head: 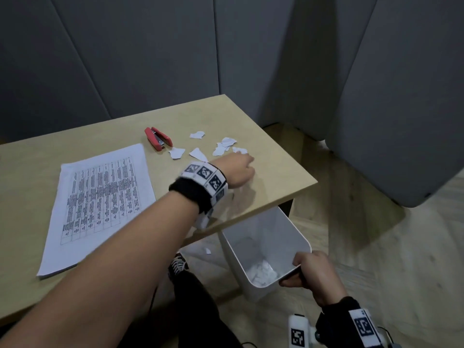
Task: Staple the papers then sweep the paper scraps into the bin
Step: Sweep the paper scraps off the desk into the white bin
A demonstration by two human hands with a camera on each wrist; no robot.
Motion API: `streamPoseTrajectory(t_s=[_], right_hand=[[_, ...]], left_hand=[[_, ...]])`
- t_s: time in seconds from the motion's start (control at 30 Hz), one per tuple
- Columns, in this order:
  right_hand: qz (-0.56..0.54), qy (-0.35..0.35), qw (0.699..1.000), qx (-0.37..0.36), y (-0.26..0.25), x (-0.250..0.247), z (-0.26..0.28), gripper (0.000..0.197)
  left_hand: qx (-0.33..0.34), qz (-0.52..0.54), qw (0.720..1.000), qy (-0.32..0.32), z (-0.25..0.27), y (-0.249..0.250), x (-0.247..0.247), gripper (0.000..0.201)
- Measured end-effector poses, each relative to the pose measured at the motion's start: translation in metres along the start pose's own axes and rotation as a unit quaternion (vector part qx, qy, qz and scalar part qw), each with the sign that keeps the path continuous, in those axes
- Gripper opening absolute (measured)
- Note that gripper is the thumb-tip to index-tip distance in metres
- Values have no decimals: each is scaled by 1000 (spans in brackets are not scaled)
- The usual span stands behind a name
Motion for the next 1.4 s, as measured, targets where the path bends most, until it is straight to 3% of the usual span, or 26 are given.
streamPoseTrajectory(t_s=[0.2,0.3,0.4,0.57,0.67,0.77,0.9,1.0,1.07,1.17,1.2,1.3,1.4], right_hand=[[7,8,1000,23,2,-2,-5,22],[9,12,1000,25,0,-3,-7,21],[12,11,1000,24,-2,-4,-9,20],[30,11,999,21,-3,-10,-11,20],[28,19,999,20,-4,-12,-13,20],[33,25,999,24,-5,-13,-17,19],[61,39,996,57,2,-15,-24,21],[110,51,991,57,51,-31,-65,49],[112,22,991,70,60,-29,-74,58],[93,10,992,85,10,-5,-36,25],[88,16,992,84,5,-4,-34,22],[64,-4,995,77,5,0,-34,25],[60,-4,996,63,9,4,-31,24]], left_hand=[[-72,-18,997,29,-65,-28,-31,47],[-59,-58,996,-20,-69,-21,-23,43],[-28,-81,996,-28,-60,-10,-13,41],[5,-66,995,-68,-38,-9,12,45],[16,-39,998,-45,-32,-20,0,47],[-33,1,999,22,-61,-54,-34,53],[-140,-6,989,56,-108,-110,-64,52],[-164,-26,986,26,-122,-126,-56,44],[-165,-43,985,2,-119,-124,-48,42],[-155,-29,987,-23,-101,-114,-41,34],[-127,-47,991,-21,-96,-108,-39,28],[-44,-64,997,-24,-75,-89,-18,44],[-34,-49,997,-42,-48,-78,7,52]])
Point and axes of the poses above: each hand's wrist, its own z-axis away from the middle knuckle, its own x-axis out of the palm, y = z × x, the point moved 6 cm from there along -z, towards the middle knuckle, and after that the axes turned 11 degrees about -x, right-handed, at the moved point
